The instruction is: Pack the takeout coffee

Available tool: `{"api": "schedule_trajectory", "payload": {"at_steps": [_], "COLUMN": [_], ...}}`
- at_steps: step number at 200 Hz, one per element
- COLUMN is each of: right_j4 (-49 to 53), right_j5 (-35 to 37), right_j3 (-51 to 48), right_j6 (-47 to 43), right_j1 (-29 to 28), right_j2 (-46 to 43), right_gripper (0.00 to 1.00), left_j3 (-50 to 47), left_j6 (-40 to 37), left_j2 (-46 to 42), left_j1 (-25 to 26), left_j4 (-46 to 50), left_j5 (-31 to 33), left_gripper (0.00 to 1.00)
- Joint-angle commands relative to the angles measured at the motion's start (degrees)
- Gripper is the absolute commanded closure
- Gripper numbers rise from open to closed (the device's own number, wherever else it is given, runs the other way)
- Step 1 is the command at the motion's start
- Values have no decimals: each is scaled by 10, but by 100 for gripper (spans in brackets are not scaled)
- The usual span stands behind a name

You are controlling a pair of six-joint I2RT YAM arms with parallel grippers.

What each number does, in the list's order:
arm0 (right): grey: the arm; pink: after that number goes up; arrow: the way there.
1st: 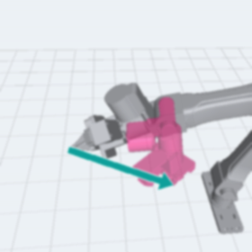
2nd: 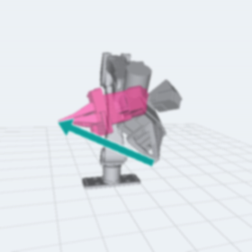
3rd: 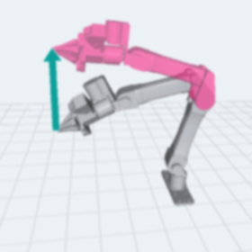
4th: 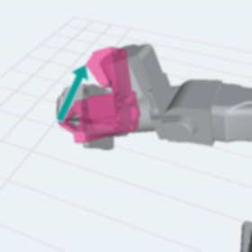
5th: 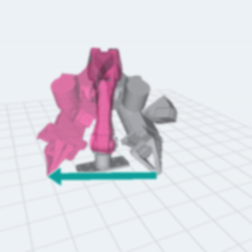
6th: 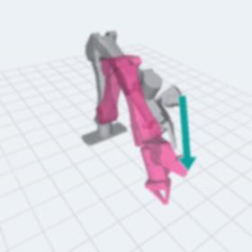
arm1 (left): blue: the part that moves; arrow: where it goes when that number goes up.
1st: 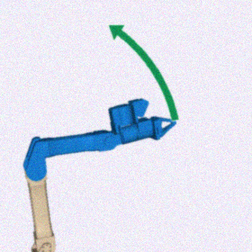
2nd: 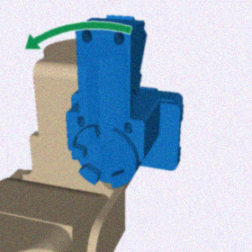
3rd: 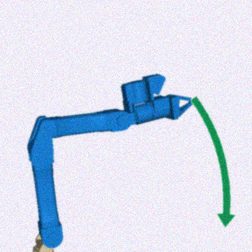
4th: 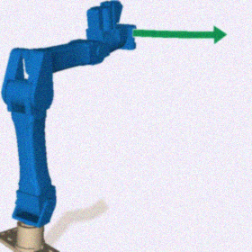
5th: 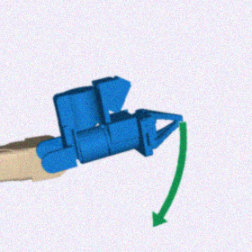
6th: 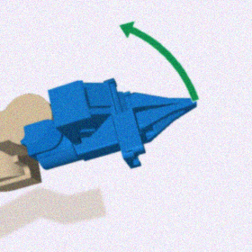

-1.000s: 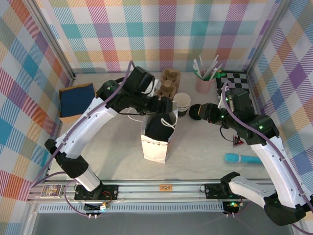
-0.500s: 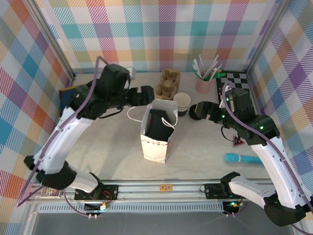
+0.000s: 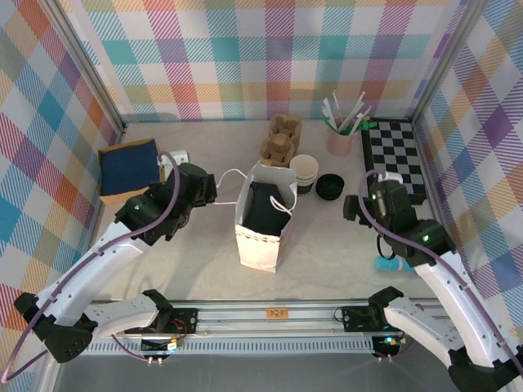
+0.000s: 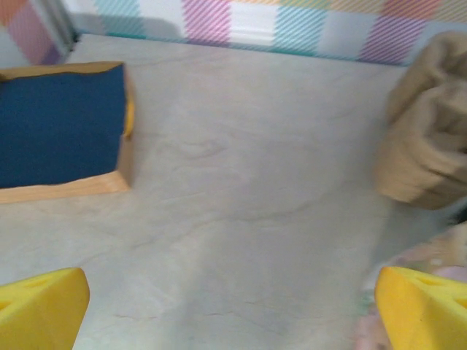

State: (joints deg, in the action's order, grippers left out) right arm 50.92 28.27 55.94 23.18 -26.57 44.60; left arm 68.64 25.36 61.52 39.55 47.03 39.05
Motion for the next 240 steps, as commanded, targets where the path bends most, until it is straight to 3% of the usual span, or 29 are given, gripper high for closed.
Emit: {"api": "schedule_trajectory", "payload": {"at_steps": [1, 39, 59, 87, 125, 159, 186, 224, 240], "right_j4": [-86, -207, -278, -354, -437, -482, -510, -571, -600], "right_j5": [71, 119, 120, 134, 127, 55, 35, -5, -23], "right_j3": [-65, -190, -252, -327, -414, -430, -432, -438, -439], "right_j6": [-41, -95, -125, -121, -104, -137, -140, -151, -155], "right_j1": [3, 3, 4, 15, 29, 60, 92, 138, 157], "right_j2": [-41, -57, -50, -51, -88, -101, -82, -51, -31], "right_gripper": [1, 1, 1, 1, 1, 1, 1, 0, 1], "left_j3": [-31, -81, -121, -220, -297, -376, -424, -495, -515], "left_j6": [-20, -41, -45, -119, -143, -130, -121, -99, -130], "left_j2": [-13, 13, 12, -36, -56, -87, -87, -113, -124], "left_j1": [-3, -15, -30, -43, -88, -111, -113, -117, -118], "left_j4": [-33, -57, -94, -241, -305, -373, -378, -425, -488], "left_j5": [94, 177, 181, 174, 153, 133, 178, 178, 185], "left_gripper": [0, 0, 0, 0, 0, 0, 0, 0, 0]}}
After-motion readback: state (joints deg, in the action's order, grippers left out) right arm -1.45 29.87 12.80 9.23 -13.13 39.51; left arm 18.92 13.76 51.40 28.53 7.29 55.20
